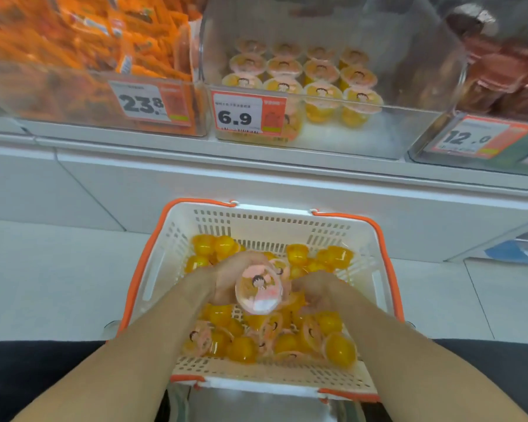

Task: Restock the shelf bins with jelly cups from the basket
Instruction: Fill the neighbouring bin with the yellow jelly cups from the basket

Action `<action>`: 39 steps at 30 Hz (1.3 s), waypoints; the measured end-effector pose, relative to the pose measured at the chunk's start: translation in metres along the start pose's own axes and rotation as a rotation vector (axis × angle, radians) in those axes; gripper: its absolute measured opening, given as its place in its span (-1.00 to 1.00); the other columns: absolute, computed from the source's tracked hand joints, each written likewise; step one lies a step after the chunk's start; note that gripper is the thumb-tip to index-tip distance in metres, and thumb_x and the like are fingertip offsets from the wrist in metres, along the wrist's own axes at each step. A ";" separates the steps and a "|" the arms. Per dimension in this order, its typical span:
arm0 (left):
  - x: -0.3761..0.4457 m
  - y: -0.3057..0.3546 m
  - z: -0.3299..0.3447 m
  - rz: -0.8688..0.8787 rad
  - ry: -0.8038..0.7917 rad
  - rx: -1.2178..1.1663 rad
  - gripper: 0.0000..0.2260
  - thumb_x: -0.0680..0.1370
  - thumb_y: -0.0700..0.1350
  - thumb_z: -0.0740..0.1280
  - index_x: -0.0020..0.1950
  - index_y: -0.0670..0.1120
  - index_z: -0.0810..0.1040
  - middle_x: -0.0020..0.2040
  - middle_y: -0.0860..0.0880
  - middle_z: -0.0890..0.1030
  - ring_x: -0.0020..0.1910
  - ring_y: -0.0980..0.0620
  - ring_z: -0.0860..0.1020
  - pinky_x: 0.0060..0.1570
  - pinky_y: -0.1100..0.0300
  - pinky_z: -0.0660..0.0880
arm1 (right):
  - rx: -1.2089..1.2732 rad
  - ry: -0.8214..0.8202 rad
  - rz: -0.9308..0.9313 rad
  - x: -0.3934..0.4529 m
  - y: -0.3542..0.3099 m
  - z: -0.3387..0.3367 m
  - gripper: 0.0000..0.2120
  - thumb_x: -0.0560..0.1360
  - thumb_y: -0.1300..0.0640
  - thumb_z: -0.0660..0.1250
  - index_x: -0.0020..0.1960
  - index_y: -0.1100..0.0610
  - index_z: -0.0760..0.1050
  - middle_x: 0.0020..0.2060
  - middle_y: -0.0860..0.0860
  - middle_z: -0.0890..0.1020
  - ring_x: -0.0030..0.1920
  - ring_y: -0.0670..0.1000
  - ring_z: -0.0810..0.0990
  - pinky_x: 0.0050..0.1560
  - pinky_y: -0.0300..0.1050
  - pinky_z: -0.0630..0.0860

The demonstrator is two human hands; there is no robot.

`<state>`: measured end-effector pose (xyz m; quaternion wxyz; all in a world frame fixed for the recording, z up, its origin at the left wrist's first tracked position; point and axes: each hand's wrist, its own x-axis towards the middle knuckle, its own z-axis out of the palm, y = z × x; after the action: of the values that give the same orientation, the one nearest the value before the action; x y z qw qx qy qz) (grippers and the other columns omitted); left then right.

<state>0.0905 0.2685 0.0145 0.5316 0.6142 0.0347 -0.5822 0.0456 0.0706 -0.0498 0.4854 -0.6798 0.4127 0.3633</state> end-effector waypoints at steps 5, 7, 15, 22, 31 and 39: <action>-0.046 0.074 0.010 -0.206 -0.063 0.639 -0.71 0.49 0.15 0.31 0.01 -0.04 0.61 0.22 -0.20 0.61 0.25 -0.30 0.55 0.36 -0.22 0.40 | -0.251 -0.242 -0.119 -0.088 -0.077 -0.059 -0.75 0.56 0.11 0.30 0.22 0.10 0.55 -0.11 0.09 0.55 -0.25 0.11 0.61 -0.40 -0.23 0.47; -0.062 0.101 0.018 -0.176 -0.001 0.756 -0.73 0.54 0.21 0.28 0.11 0.08 0.52 0.26 -0.04 0.54 0.31 -0.21 0.50 0.37 -0.19 0.40 | -0.261 -0.214 -0.259 -0.123 -0.111 -0.082 -0.66 0.55 0.08 0.25 0.27 0.18 0.55 -0.14 0.16 0.61 -0.29 0.12 0.62 -0.47 -0.24 0.43; -0.113 0.142 0.040 0.421 0.177 0.332 -0.58 0.21 0.42 0.47 -0.21 0.11 0.70 -0.11 0.05 0.67 0.05 -0.10 0.56 0.26 -0.16 0.42 | 0.449 -0.331 -0.882 -0.232 -0.148 -0.105 -0.64 0.48 0.34 0.26 0.26 0.21 0.52 0.08 0.22 0.62 0.07 0.26 0.63 -0.15 -0.07 0.65; -0.132 0.151 0.031 0.582 0.057 0.027 -0.32 0.25 0.47 0.40 0.11 -0.03 0.65 0.03 -0.12 0.58 -0.03 -0.12 0.47 -0.01 -0.01 0.31 | 0.680 -0.260 -1.020 -0.247 -0.148 -0.077 -0.64 0.43 0.20 0.42 0.20 0.25 0.50 0.08 0.24 0.66 0.01 0.17 0.69 -0.15 -0.02 0.65; -0.140 0.158 0.027 0.673 -0.020 -0.132 -0.69 0.49 0.22 0.33 0.09 0.10 0.70 -0.06 0.03 0.69 -0.17 0.04 0.56 -0.06 0.06 0.30 | 0.329 0.124 -1.195 -0.243 -0.149 -0.068 -0.58 0.32 -0.04 0.50 0.07 0.15 0.51 -0.12 0.14 0.70 -0.26 -0.03 0.51 -0.34 -0.16 0.39; -0.136 0.157 0.026 0.668 -0.149 -0.128 -0.74 0.53 0.01 0.26 -0.09 0.04 0.76 -0.10 0.01 0.72 -0.24 0.13 0.66 -0.26 0.30 0.53 | 0.145 0.262 -1.215 -0.253 -0.154 -0.089 -0.75 0.50 0.03 0.41 -0.16 0.23 0.56 -0.37 0.06 0.61 -0.43 -0.01 0.47 -0.43 -0.17 0.45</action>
<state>0.1338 0.2612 0.2196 0.7313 0.5127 -0.1708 -0.4160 0.0942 0.0670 0.2549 0.5956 -0.7972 0.0322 -0.0931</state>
